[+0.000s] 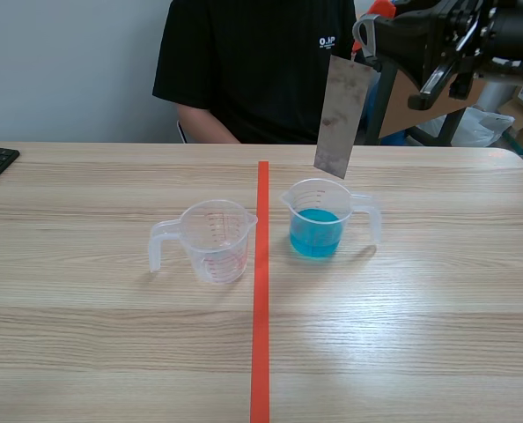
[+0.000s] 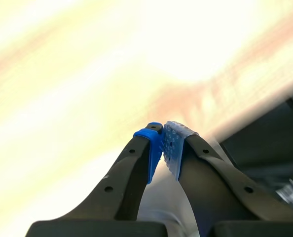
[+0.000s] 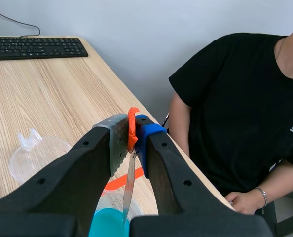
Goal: Do the redox reaction experiment.
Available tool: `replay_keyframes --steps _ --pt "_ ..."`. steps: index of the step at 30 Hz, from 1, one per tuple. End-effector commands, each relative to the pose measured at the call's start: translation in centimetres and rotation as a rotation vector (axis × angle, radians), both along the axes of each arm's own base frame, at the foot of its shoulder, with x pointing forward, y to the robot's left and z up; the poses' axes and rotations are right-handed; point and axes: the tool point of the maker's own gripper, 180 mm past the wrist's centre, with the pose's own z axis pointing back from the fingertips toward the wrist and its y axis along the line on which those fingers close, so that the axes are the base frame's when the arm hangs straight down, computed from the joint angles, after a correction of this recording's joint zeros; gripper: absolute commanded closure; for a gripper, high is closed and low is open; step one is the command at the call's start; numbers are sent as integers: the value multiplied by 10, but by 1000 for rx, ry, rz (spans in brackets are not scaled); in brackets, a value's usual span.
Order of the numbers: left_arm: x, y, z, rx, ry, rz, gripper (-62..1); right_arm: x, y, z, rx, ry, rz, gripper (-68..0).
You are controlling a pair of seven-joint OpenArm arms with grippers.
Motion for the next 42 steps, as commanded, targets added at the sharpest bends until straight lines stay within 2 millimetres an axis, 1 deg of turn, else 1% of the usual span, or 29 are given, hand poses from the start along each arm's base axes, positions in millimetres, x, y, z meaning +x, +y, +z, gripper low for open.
replay_keyframes --steps 1,3,7,10,16,20,24,26,28,30,34,39,42 --pt "26 -7 13 -18 -81 -20 -40 -2 1 14 19 -35 16 -15" --pt "47 -14 24 -26 -121 -63 -40 -2 1 14 19 -35 16 -15" --pt "83 -35 48 -64 -183 -144 -40 -2 1 14 19 -35 16 -15" --pt "104 -62 67 -107 -247 -208 -40 -2 1 14 19 -35 16 -15" --pt "136 -126 86 -155 -314 -330 -40 -2 1 14 19 -35 16 -15" --pt "166 -159 100 -166 -382 -359 -40 -2 1 14 19 -35 16 -15" --pt "189 -191 108 -178 -413 -382 -40 -2 1 14 19 -35 16 -15" --pt "196 -210 110 -188 -419 -405 -40 -2 1 14 19 -35 16 -15" --pt "204 -227 111 -196 -421 -418 -40 -2 1 14 19 -35 16 -15" --pt "215 -243 111 -197 -433 -409 -40 -2 1 14 19 -35 16 -15" --pt "231 -272 110 -221 -440 -422 -40 -2 1 14 19 -35 16 -15" --pt "255 -295 108 -237 -461 -415 -40 -2 1 14 19 -35 16 -15" --pt "267 -307 101 -243 -450 -412 -40 -2 1 14 19 -35 16 -15"
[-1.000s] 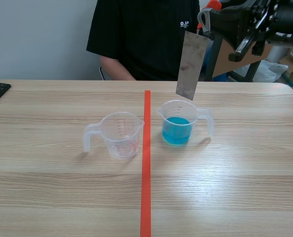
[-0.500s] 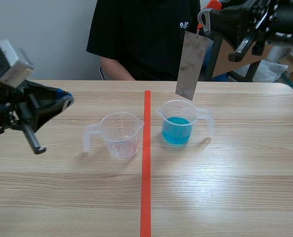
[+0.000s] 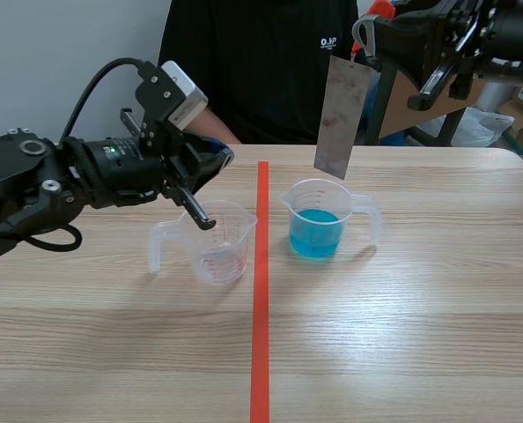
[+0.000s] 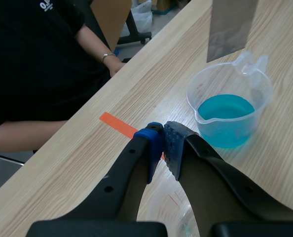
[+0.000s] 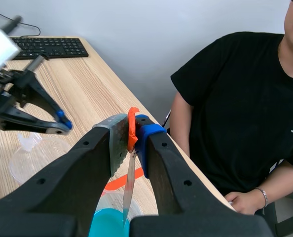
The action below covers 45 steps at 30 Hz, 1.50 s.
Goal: Do the redox reaction experiment.
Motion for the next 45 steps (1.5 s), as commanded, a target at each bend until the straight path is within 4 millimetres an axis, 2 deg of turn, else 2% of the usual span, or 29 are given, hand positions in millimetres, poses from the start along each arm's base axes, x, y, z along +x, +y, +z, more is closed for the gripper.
replay_keyframes --steps 1,14,21,33,45 --pt "7 -10 12 -25 -32 -13 -40 -2 1 14 19 -35 16 -15" --pt "34 -58 2 -61 -8 -21 -40 -2 1 14 19 -35 16 -15" --pt "35 -78 -8 -57 3 -38 -40 -2 1 14 19 -35 16 -15" --pt "35 -85 -11 -65 19 -38 -40 -2 1 14 19 -35 16 -15" --pt "35 -87 -4 -114 9 -41 -40 -2 1 14 19 -35 16 -15"
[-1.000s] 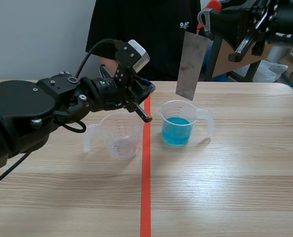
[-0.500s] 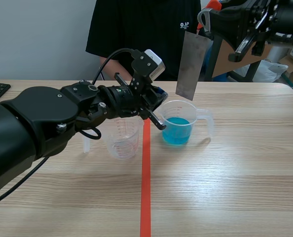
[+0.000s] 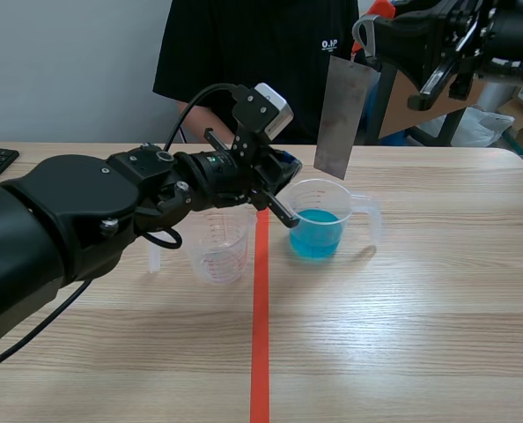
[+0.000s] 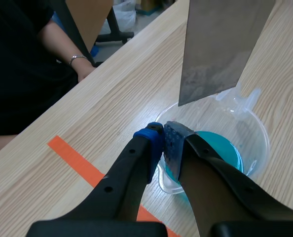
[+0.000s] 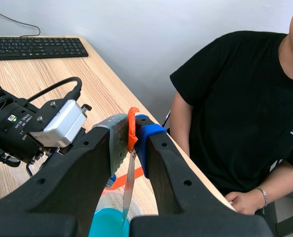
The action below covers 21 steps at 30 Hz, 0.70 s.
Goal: Do the redox reaction experiment.
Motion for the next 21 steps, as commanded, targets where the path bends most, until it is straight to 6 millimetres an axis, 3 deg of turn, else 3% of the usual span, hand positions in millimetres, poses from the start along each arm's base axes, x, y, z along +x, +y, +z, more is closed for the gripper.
replay_keyframes --steps 1,21 --pt "8 -7 25 -40 -57 -13 -40 -2 1 14 19 -35 16 -15" --pt "8 -3 23 -32 -54 -14 -40 -2 1 14 19 -35 16 -15"
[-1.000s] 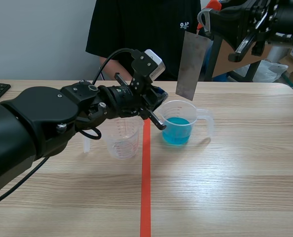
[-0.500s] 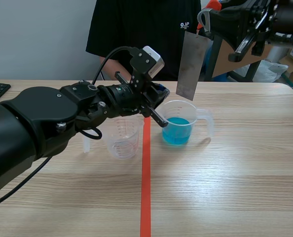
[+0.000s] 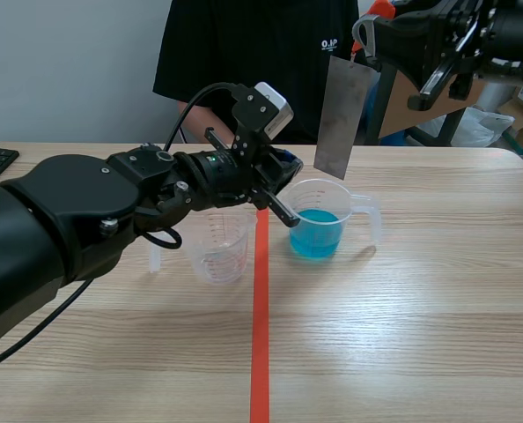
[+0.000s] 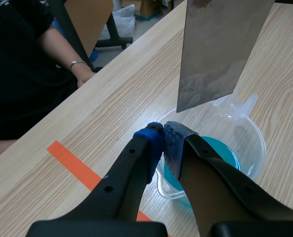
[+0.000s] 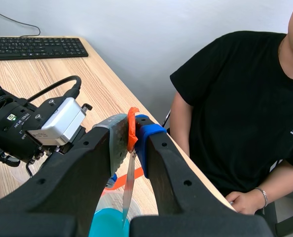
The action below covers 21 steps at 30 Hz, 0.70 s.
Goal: Do the redox reaction experiment.
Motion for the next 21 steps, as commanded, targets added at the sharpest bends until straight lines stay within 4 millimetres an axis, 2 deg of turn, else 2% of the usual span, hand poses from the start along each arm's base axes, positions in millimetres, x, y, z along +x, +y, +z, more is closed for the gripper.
replay_keyframes --steps 1,6,10,16,21 --pt "9 0 23 -28 -52 -7 -40 -2 1 14 19 -35 16 -15" --pt "7 23 24 -39 -53 18 -40 -2 1 14 18 -35 15 -15" --pt "-12 49 20 -1 -72 11 -40 -2 1 14 18 -35 15 -15" --pt "-49 114 26 14 -74 57 -40 -2 1 14 18 -35 15 -15" --pt "-92 168 28 57 -31 99 -40 -2 1 13 16 -33 15 -15"
